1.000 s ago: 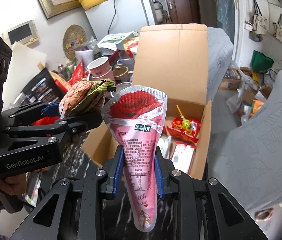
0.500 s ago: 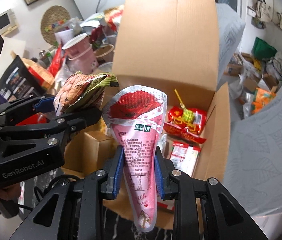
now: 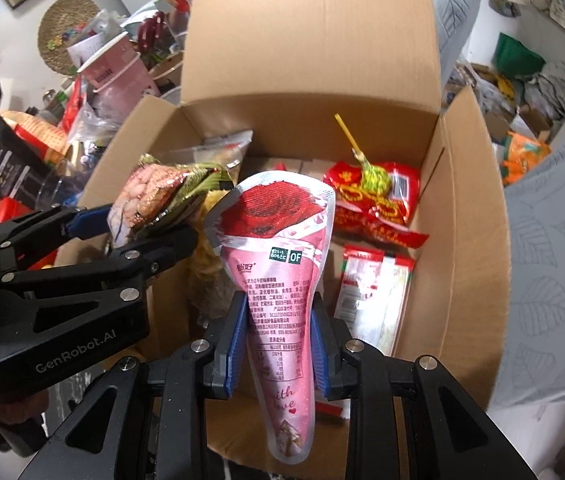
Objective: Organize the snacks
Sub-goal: 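Lower the nut bag and pink cone bag into the box and open both tools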
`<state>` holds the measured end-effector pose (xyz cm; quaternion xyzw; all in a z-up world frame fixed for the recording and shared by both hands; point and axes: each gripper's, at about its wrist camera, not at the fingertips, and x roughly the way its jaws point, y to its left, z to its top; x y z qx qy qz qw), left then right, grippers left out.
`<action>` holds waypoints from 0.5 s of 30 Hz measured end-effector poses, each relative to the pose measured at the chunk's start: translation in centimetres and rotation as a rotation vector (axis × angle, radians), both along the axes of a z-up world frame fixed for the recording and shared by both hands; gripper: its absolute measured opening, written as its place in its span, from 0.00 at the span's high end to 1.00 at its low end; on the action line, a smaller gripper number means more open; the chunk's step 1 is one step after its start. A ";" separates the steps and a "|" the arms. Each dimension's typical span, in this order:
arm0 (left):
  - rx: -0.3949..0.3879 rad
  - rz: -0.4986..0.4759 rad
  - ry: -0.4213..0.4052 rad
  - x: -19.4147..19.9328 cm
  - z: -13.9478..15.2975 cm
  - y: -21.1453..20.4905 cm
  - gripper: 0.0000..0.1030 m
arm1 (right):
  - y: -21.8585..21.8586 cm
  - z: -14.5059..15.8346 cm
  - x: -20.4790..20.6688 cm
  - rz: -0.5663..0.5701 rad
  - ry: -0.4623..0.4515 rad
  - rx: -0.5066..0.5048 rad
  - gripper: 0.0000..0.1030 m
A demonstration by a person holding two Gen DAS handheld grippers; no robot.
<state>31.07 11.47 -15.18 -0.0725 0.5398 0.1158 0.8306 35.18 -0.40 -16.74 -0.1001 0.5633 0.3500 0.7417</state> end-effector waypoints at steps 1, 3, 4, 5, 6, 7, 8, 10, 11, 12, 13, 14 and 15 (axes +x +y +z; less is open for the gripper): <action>0.013 -0.006 0.005 0.1 -0.1 -0.2 0.48 | 0.0 -0.2 0.1 -0.006 0.000 -0.007 0.72; 0.034 -0.011 0.014 0.3 -0.3 -0.4 0.48 | 0.1 -0.5 0.2 -0.020 0.004 -0.013 0.72; 0.042 -0.011 0.018 0.4 -0.4 -0.5 0.48 | 0.1 -0.7 0.3 -0.026 0.009 -0.016 0.71; 0.049 -0.009 0.022 0.4 -0.5 -0.6 0.48 | 0.0 -1.0 0.4 -0.034 0.014 -0.025 0.71; 0.052 -0.008 0.023 0.4 -0.5 -0.6 0.48 | 0.0 -1.2 0.4 -0.041 0.016 -0.033 0.70; 0.055 -0.007 0.025 0.4 -0.6 -0.6 0.48 | 0.0 -1.3 0.4 -0.045 0.019 -0.039 0.70; 0.060 -0.006 0.030 0.5 -0.7 -0.6 0.48 | 0.0 -1.6 0.5 -0.050 0.028 -0.046 0.69; 0.070 -0.003 0.043 0.6 -0.9 -0.5 0.48 | -0.2 -2.0 0.6 -0.059 0.044 -0.050 0.69; 0.073 -0.003 0.049 0.6 -0.9 -0.6 0.48 | -0.2 -2.0 0.5 -0.058 0.043 -0.048 0.69; 0.077 -0.003 0.057 0.6 -1.0 -0.6 0.48 | -0.1 -2.0 0.5 -0.059 0.041 -0.054 0.69; 0.080 -0.004 0.063 0.7 -1.1 -0.6 0.47 | -0.1 -2.1 0.5 -0.060 0.041 -0.059 0.69; 0.083 -0.003 0.069 0.7 -1.2 -0.6 0.47 | -0.1 -2.1 0.5 -0.060 0.043 -0.059 0.69; 0.084 -0.004 0.073 0.8 -1.2 -0.7 0.47 | 0.0 -2.0 0.5 -0.060 0.046 -0.058 0.69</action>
